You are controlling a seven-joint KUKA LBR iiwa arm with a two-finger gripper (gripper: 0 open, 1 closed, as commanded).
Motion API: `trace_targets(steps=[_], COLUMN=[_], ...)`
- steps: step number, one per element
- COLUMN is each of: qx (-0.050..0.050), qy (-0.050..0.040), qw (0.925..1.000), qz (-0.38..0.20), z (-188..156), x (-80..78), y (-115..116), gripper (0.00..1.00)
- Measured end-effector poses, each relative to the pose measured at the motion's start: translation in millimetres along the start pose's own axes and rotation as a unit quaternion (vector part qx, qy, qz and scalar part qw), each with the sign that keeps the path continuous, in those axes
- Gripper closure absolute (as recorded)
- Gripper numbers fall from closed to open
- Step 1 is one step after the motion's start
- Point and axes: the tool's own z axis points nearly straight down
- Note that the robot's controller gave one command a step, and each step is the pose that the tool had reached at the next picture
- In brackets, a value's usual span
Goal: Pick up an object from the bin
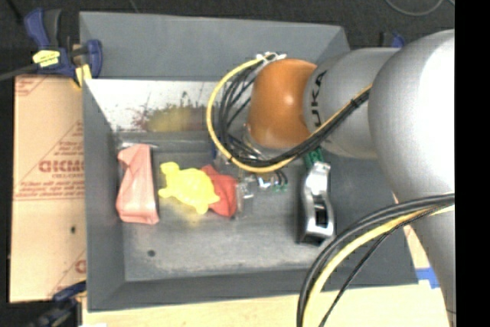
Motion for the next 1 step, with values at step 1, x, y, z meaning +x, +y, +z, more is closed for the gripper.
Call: trace_targets(steps=[1], qx=[0.0], qy=[-0.0007], qw=[0.9992], qz=[0.041], z=[-0.4], x=[16.2], y=[17.8], gripper=[1.0])
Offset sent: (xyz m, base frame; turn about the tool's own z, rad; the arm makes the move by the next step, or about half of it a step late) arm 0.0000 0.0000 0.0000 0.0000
